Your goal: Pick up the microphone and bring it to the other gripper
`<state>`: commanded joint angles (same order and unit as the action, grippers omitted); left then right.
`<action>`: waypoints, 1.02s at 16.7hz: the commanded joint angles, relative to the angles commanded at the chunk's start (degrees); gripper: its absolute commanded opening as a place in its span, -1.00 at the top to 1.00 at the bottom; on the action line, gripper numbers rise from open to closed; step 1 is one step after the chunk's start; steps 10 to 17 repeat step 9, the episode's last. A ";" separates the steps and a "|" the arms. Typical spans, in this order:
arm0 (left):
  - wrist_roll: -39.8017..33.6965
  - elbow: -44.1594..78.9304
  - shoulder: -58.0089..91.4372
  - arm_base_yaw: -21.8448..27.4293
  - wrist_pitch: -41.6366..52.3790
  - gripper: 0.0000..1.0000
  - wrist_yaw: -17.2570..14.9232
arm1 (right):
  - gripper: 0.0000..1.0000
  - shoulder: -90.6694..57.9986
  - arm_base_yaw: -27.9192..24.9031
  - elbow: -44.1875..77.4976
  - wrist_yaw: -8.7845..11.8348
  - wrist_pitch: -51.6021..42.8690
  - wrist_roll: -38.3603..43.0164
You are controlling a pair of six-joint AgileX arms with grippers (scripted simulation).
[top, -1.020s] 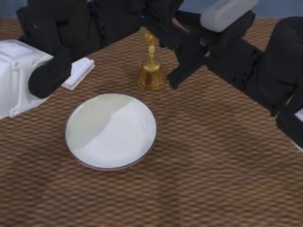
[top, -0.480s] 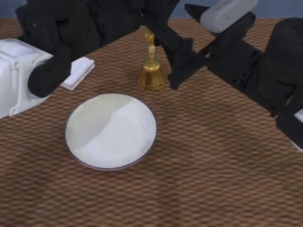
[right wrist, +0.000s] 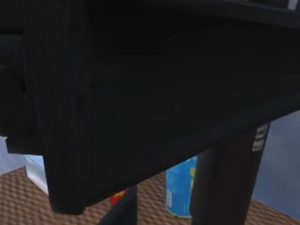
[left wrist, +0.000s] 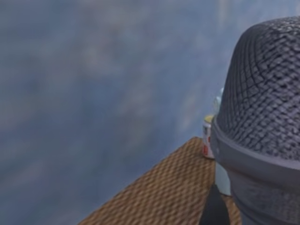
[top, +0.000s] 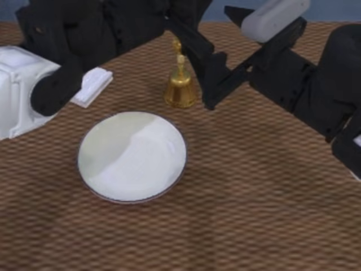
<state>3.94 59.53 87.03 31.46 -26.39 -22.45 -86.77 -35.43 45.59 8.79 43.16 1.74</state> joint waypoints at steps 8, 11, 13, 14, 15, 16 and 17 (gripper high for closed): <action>0.13 -3.96 -4.56 -8.50 0.60 1.00 -7.32 | -1.00 15.16 1.78 -12.39 2.48 -2.52 0.06; 0.16 -4.09 -4.69 -8.77 0.62 1.00 -7.53 | -1.00 15.48 1.81 -12.69 2.57 -2.56 0.06; 0.16 -4.09 -4.69 -8.77 0.62 1.00 -7.53 | -1.00 15.48 1.81 -12.69 2.57 -2.56 0.06; 0.16 -4.09 -4.69 -8.77 0.62 1.00 -7.53 | -1.00 15.48 1.81 -12.69 2.57 -2.56 0.06; 0.16 -4.09 -4.69 -8.77 0.62 1.00 -7.53 | -1.00 15.48 1.81 -12.69 2.57 -2.56 0.06; 0.16 -4.09 -4.69 -8.77 0.62 1.00 -7.53 | -1.00 15.48 1.81 -12.69 2.57 -2.56 0.06; 0.16 -4.09 -4.69 -8.77 0.62 1.00 -7.53 | -1.00 15.48 1.81 -12.69 2.57 -2.56 0.06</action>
